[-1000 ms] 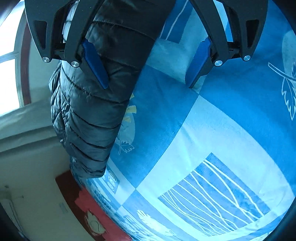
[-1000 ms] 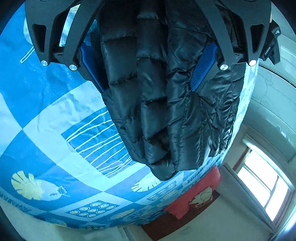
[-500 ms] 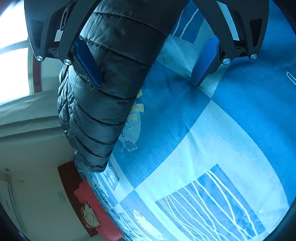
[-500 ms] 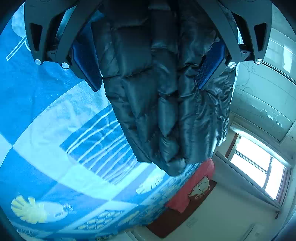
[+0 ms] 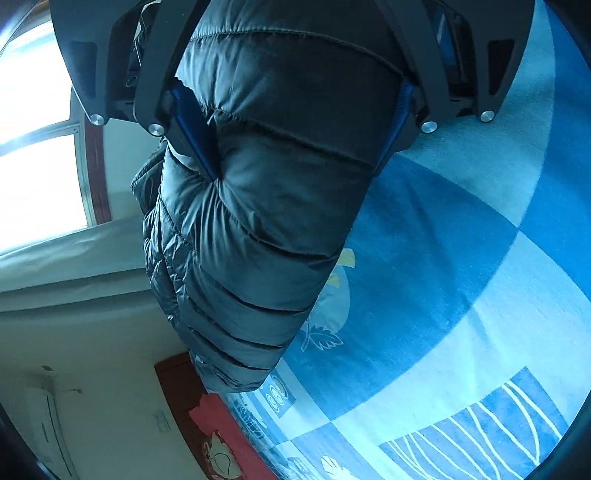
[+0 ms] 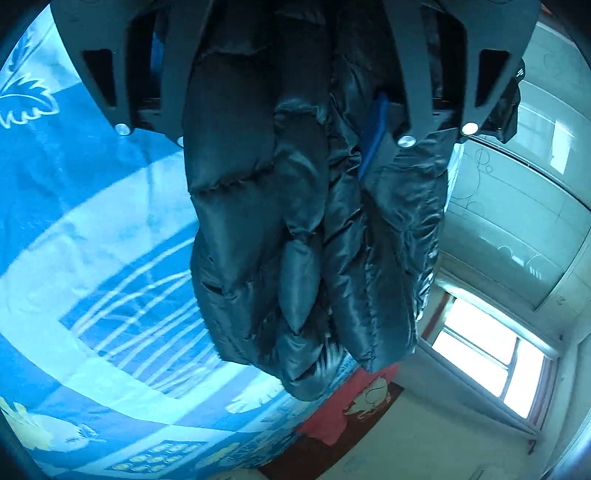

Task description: Fold large clothes

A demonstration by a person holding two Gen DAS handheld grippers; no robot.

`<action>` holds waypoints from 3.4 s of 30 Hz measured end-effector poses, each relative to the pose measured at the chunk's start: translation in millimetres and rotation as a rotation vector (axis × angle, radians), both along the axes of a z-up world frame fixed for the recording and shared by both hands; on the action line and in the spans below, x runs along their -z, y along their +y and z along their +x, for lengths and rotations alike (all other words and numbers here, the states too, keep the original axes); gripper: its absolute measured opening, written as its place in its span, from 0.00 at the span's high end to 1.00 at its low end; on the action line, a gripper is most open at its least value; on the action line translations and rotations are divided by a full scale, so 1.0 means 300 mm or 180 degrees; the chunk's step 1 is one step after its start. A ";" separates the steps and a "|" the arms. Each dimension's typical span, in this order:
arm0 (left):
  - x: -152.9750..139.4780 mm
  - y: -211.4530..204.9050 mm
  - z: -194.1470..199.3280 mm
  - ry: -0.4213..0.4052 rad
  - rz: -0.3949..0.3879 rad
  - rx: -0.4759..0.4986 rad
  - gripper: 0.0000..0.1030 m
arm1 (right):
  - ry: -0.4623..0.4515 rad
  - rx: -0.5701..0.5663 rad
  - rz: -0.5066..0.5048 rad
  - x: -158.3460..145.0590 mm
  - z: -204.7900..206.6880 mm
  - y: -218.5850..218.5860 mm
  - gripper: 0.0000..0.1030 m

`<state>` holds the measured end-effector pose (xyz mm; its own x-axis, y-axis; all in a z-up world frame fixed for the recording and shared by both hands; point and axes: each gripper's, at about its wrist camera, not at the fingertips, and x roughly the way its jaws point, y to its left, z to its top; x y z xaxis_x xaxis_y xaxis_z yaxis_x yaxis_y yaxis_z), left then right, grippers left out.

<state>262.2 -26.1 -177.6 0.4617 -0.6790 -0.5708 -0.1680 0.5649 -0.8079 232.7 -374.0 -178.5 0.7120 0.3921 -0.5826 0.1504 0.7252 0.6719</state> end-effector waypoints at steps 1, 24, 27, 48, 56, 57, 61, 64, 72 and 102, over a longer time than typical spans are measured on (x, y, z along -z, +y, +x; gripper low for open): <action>0.000 0.005 -0.003 -0.0002 0.0001 -0.0008 0.25 | -0.0014 -0.0031 0.0013 -0.002 0.012 0.017 0.46; -0.059 0.343 0.089 -0.0204 0.0457 -0.0419 0.29 | -0.0133 -0.0582 0.0303 0.016 0.313 0.429 0.55; -0.055 0.326 0.076 -0.0301 0.0603 -0.0373 0.28 | -0.0061 -0.0571 0.0400 0.049 0.292 0.401 0.51; -0.195 0.282 0.058 -0.0896 0.2210 0.0000 0.20 | 0.0105 -0.0290 0.0432 0.013 0.254 0.312 0.20; -0.240 0.282 0.027 -0.0929 0.2563 -0.0051 0.20 | 0.0223 0.0227 -0.0137 -0.091 0.127 0.237 0.19; -0.249 0.278 0.012 -0.0935 0.2609 -0.0062 0.20 | 0.0219 0.0252 -0.0310 -0.119 0.107 0.248 0.19; -0.300 0.266 -0.044 -0.0984 0.2792 -0.0118 0.20 | 0.0192 0.0238 -0.1063 -0.220 0.042 0.343 0.19; -0.351 0.254 -0.108 -0.1077 0.2951 -0.0187 0.20 | 0.0096 0.0172 -0.1595 -0.282 -0.014 0.449 0.15; -0.483 0.213 -0.256 -0.1360 0.3231 -0.0336 0.18 | -0.0201 -0.0030 -0.2098 -0.401 -0.119 0.666 0.11; -0.620 0.126 -0.483 -0.1615 0.3156 -0.0320 0.18 | -0.0630 0.0016 -0.2423 -0.559 -0.372 0.795 0.07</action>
<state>117.4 11.8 8.6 0.8220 0.0255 -0.5689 -0.0279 0.9996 0.0046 121.2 -135.4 -10.8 0.8313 -0.0675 -0.5517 0.0842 0.9964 0.0050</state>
